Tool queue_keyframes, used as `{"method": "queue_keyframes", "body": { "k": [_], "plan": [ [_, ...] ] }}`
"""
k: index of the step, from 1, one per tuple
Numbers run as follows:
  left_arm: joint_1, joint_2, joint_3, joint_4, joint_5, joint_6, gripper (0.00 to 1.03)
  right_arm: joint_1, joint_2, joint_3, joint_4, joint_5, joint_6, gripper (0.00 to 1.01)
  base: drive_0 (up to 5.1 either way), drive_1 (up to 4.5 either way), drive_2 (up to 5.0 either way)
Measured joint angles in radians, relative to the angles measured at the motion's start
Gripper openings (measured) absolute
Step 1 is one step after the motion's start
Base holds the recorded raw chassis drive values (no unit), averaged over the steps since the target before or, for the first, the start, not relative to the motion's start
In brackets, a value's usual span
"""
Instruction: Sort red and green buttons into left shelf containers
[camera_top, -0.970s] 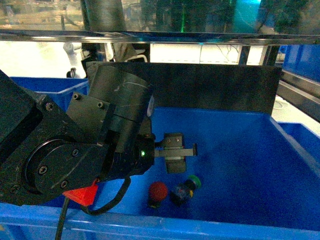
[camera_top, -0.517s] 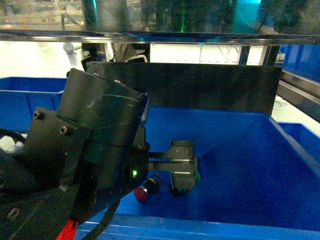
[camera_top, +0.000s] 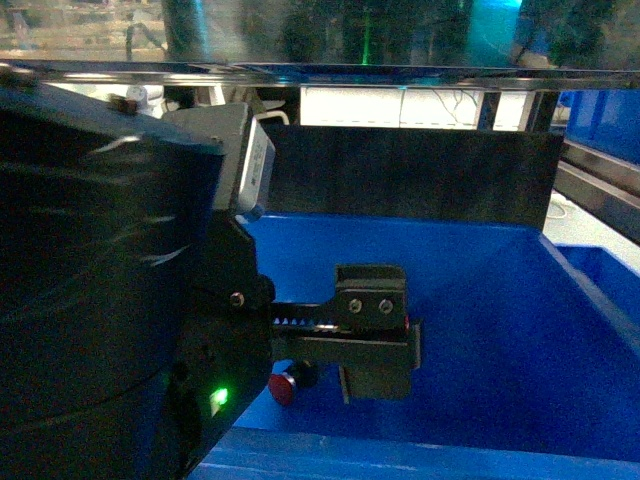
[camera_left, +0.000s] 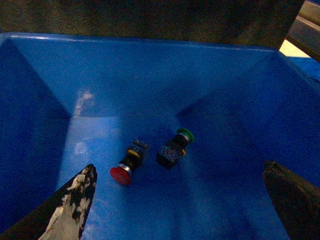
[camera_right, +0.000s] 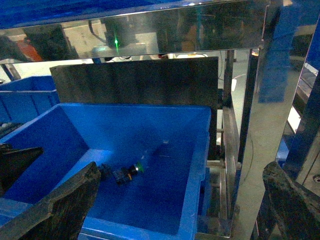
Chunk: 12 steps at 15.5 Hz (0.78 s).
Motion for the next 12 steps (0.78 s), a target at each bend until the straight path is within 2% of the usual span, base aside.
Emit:
{"method": "queue_keyframes", "body": {
  "k": [5, 7, 9, 10, 11, 12],
  "plan": [
    [-0.024, -0.256, -0.143, -0.046, -0.076, 0.006, 0.98, 0.0, 0.0, 0.0, 0.0, 0.0, 0.0, 0.98, 0.0, 0.0, 0.0],
    [-0.021, -0.378, -0.187, -0.117, -0.122, 0.005, 0.98, 0.0, 0.0, 0.0, 0.0, 0.0, 0.0, 0.98, 0.0, 0.0, 0.0],
    [-0.003, -0.488, -0.231, -0.183, -0.15, -0.013, 0.98, 0.0, 0.0, 0.0, 0.0, 0.0, 0.0, 0.98, 0.0, 0.0, 0.0],
    [0.017, -0.516, -0.265, -0.175, -0.151, -0.021, 0.98, 0.0, 0.0, 0.0, 0.0, 0.0, 0.0, 0.98, 0.0, 0.0, 0.0],
    [0.066, -0.515, -0.32, -0.166, -0.146, -0.023, 0.98, 0.0, 0.0, 0.0, 0.0, 0.0, 0.0, 0.98, 0.0, 0.0, 0.0],
    [0.079, -0.528, -0.335, -0.19, -0.148, -0.023, 0.98, 0.0, 0.0, 0.0, 0.0, 0.0, 0.0, 0.98, 0.0, 0.0, 0.0]
  ]
}}
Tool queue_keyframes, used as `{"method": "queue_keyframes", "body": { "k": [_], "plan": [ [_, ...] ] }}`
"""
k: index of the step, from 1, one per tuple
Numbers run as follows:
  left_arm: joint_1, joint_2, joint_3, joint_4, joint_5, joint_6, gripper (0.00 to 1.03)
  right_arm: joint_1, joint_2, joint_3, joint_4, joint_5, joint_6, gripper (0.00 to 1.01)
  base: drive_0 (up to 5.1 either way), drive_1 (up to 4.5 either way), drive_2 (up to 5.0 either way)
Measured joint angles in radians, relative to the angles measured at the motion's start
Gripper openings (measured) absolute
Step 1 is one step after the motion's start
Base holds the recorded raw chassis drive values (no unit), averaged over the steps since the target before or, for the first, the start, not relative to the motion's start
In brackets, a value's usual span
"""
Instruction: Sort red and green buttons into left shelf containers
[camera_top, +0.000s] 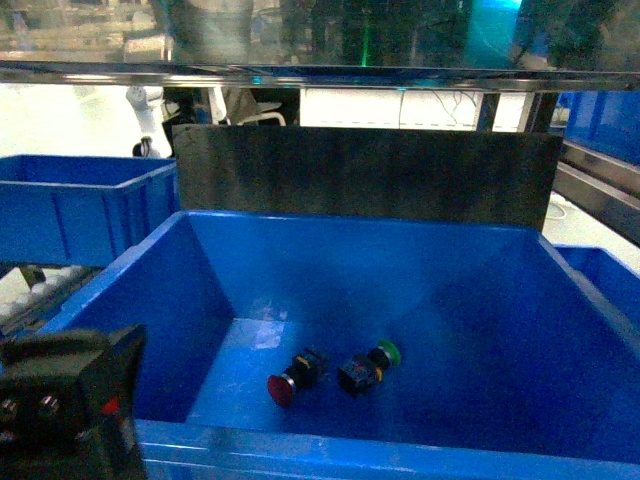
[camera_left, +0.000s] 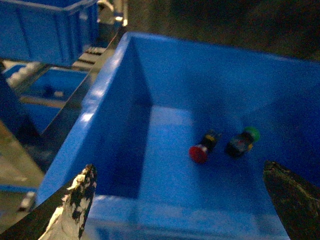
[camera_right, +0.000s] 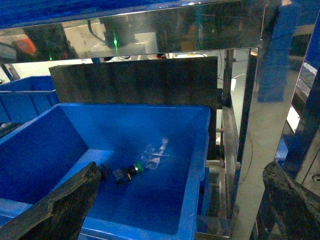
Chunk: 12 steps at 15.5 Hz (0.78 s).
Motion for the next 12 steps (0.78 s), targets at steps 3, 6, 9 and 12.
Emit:
{"method": "queue_keyframes", "body": {
  "k": [3, 6, 9, 12],
  "plan": [
    [0.053, -0.184, -0.034, -0.148, 0.004, -0.014, 0.98, 0.0, 0.0, 0.0, 0.0, 0.0, 0.0, 0.98, 0.0, 0.0, 0.0],
    [0.153, -0.441, -0.031, -0.402, -0.001, -0.041, 0.98, 0.0, 0.0, 0.0, 0.0, 0.0, 0.0, 0.98, 0.0, 0.0, 0.0],
    [0.188, -0.605, 0.024, -0.542, -0.051, -0.089, 0.98, 0.0, 0.0, 0.0, 0.0, 0.0, 0.0, 0.98, 0.0, 0.0, 0.0],
    [0.241, -0.636, -0.048, -0.32, 0.082, -0.004, 0.88, 0.055, -0.031, -0.039, 0.127, 0.133, -0.029, 0.89, 0.0, 0.0, 0.0]
  ]
}}
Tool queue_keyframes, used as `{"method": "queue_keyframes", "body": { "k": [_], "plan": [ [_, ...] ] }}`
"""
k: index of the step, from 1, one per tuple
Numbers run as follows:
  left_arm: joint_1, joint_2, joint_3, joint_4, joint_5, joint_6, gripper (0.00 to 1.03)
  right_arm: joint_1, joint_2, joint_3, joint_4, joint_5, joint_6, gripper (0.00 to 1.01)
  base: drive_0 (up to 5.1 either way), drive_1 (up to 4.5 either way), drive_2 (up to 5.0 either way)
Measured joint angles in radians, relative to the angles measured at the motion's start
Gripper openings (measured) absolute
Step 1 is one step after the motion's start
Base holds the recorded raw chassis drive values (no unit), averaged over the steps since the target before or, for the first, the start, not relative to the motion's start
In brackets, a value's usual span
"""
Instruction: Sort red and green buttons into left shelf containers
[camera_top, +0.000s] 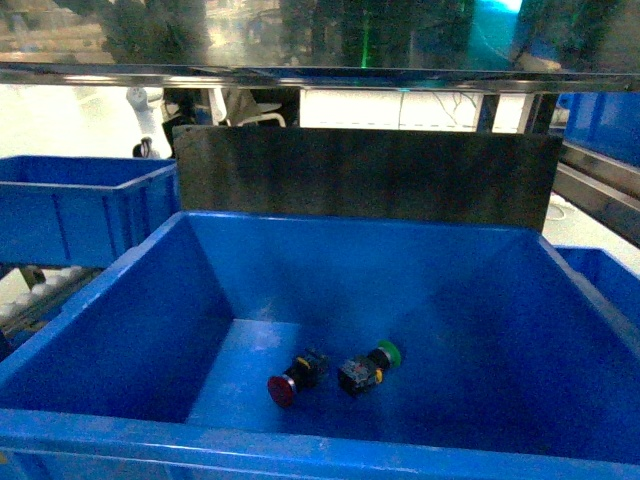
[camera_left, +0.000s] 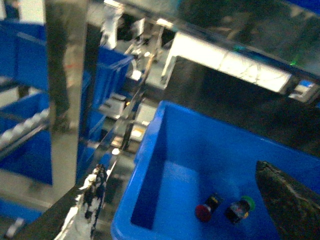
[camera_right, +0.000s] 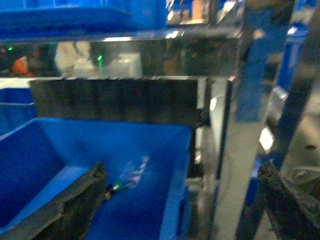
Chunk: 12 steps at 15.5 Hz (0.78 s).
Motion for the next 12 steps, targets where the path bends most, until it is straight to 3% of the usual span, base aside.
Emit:
{"method": "queue_keyframes", "body": {
  "k": [1, 2, 3, 4, 5, 6, 7, 8, 9, 11, 12],
  "plan": [
    [0.059, -0.072, -0.079, 0.116, 0.106, 0.124, 0.75, 0.061, -0.058, -0.042, 0.047, 0.122, -0.035, 0.77, 0.0, 0.0, 0.0],
    [0.099, -0.109, -0.093, 0.139, 0.175, 0.233, 0.65, 0.089, -0.071, -0.057, 0.045, 0.19, -0.051, 0.66, 0.0, 0.0, 0.0],
    [0.136, -0.142, -0.094, 0.117, 0.231, 0.311, 0.5, 0.106, -0.089, -0.077, 0.037, 0.243, -0.059, 0.51, 0.0, 0.0, 0.0],
    [0.16, -0.16, -0.098, 0.101, 0.259, 0.339, 0.39, 0.171, -0.109, -0.09, 0.023, 0.323, -0.063, 0.4, 0.0, 0.0, 0.0],
    [0.182, -0.179, -0.104, 0.086, 0.278, 0.356, 0.28, 0.241, -0.123, -0.1, 0.023, 0.362, -0.067, 0.29, 0.0, 0.0, 0.0],
    [0.203, -0.202, -0.108, 0.072, 0.303, 0.367, 0.17, 0.257, -0.137, -0.103, 0.007, 0.359, -0.07, 0.2, 0.0, 0.0, 0.0],
    [0.219, -0.219, -0.11, 0.063, 0.314, 0.371, 0.08, 0.25, -0.215, -0.109, -0.092, 0.378, -0.07, 0.09, 0.0, 0.0, 0.0],
    [0.288, -0.248, -0.135, 0.069, 0.399, 0.377, 0.02, 0.246, -0.278, -0.127, -0.1, 0.379, -0.073, 0.02, 0.0, 0.0, 0.0],
    [0.357, -0.264, -0.135, 0.052, 0.436, 0.377, 0.02, 0.246, -0.278, -0.125, -0.096, 0.38, -0.074, 0.02, 0.0, 0.0, 0.0],
    [0.352, -0.294, -0.135, 0.027, 0.452, 0.377, 0.02, 0.246, -0.279, -0.136, -0.098, 0.379, -0.074, 0.02, 0.0, 0.0, 0.0],
    [0.35, -0.382, -0.134, -0.119, 0.453, 0.377, 0.02, 0.246, -0.286, -0.138, -0.097, 0.38, -0.074, 0.02, 0.0, 0.0, 0.0]
  ]
}}
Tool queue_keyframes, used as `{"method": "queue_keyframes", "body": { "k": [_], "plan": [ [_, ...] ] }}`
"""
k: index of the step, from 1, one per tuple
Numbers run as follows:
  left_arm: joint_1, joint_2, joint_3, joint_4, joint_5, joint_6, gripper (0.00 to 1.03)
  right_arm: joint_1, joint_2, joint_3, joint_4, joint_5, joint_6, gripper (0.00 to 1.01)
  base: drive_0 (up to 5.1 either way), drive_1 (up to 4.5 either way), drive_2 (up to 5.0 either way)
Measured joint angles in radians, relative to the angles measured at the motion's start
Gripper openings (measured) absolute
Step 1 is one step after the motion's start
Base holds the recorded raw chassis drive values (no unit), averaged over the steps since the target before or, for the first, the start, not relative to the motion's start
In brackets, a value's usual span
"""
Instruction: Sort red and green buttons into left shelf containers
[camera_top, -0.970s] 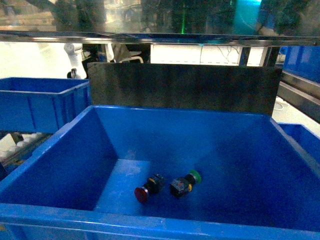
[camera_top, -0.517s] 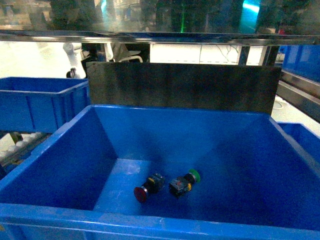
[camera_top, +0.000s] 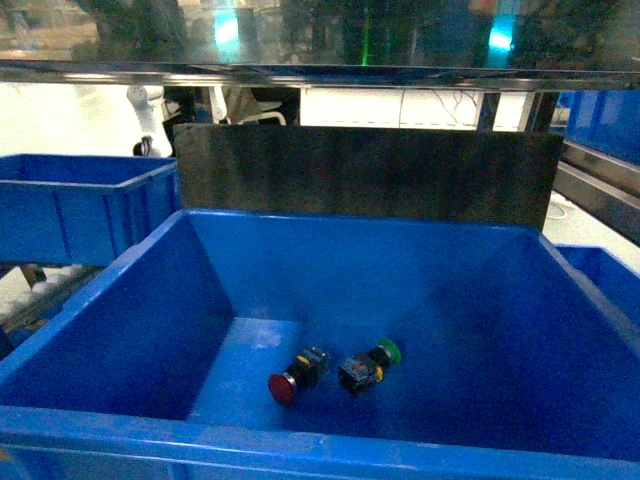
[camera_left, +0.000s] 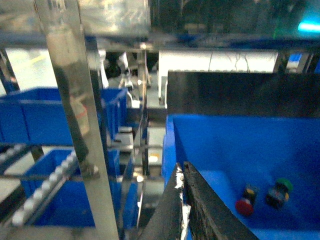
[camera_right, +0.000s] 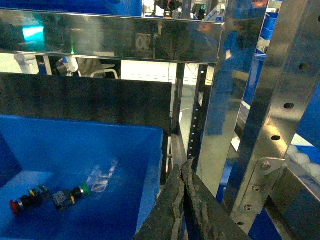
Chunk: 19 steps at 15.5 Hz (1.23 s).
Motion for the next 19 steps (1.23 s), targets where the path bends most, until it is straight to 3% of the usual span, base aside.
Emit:
{"method": "queue_keyframes", "body": {
  "k": [12, 13, 14, 19],
  "plan": [
    [0.002, -0.073, 0.0, -0.033, -0.001, 0.0, 0.02, 0.0, -0.037, -0.037, 0.002, 0.001, -0.002, 0.02, 0.0, 0.0, 0.0],
    [0.002, -0.073, 0.0, -0.033, -0.001, 0.0, 0.02, 0.0, -0.037, -0.037, 0.002, 0.001, -0.002, 0.13, 0.0, 0.0, 0.0],
    [0.002, -0.073, 0.0, -0.033, -0.001, 0.0, 0.09, 0.0, -0.037, -0.037, 0.002, 0.001, -0.002, 0.24, 0.0, 0.0, 0.0],
    [0.002, -0.073, 0.0, -0.033, -0.001, 0.0, 0.69, 0.0, -0.037, -0.037, 0.002, 0.001, -0.002, 0.84, 0.0, 0.0, 0.0]
  ]
}}
